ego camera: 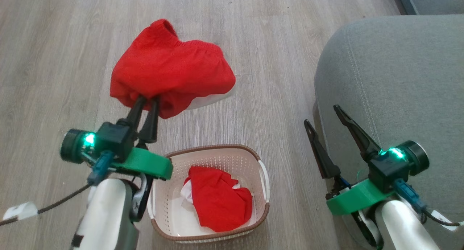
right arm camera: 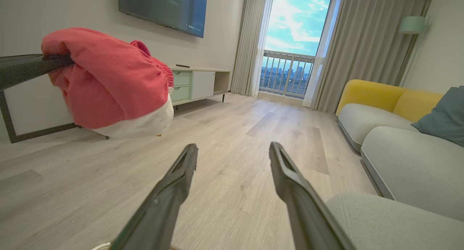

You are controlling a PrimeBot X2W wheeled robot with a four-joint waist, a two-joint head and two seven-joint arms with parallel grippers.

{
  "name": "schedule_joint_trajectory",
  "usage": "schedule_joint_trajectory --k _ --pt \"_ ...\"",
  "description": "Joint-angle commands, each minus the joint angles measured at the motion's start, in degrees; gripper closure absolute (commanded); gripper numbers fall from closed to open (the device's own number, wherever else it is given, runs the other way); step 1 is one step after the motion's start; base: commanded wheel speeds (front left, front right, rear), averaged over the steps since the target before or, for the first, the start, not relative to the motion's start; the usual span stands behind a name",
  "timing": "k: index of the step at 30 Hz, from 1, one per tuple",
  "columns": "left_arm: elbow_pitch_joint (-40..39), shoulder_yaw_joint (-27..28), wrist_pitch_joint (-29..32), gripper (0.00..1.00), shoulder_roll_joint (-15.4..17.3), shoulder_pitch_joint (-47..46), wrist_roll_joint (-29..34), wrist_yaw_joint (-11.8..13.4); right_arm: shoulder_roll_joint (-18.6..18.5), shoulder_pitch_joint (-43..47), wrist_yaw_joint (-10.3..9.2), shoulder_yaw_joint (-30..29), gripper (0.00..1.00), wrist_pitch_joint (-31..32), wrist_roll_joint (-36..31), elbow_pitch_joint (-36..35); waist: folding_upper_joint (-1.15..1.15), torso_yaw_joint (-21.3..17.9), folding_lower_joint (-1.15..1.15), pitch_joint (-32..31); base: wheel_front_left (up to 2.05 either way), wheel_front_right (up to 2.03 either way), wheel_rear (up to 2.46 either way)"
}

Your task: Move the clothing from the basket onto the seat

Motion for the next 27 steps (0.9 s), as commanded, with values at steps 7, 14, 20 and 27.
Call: schedule_joint_trajectory --k 7,14,20,27 --pt "-5.9 3.1 -0.5 1.00 0.2 -1.6 0.2 -1.9 -1.7 -0.7 -0.01 4.4 0.00 -0.4 -0.9 -4.0 -0.01 -0.1 0.01 -0.2 0.00 0.00 0.00" --pt "-5.5 1.2 -0.5 1.00 0.0 -1.3 1.1 -4.2 -4.2 -2.7 -0.01 8.1 0.00 -0.4 -2.6 -6.8 -0.01 0.0 0.01 -0.2 0.00 0.00 0.00" --pt "-5.1 -2.5 -0.5 1.00 0.3 -1.3 2.2 -6.1 -5.3 -4.6 -0.01 11.1 0.00 -0.4 -5.0 -7.2 -0.01 -0.3 0.01 -0.1 0.00 0.00 0.00" --pt "-4.2 -8.0 -0.5 1.00 1.4 -1.8 2.6 -7.5 -6.2 -6.6 -0.01 13.5 0.00 -0.4 -6.6 -5.8 -0.01 -0.3 0.01 0.1 0.00 0.00 0.00"
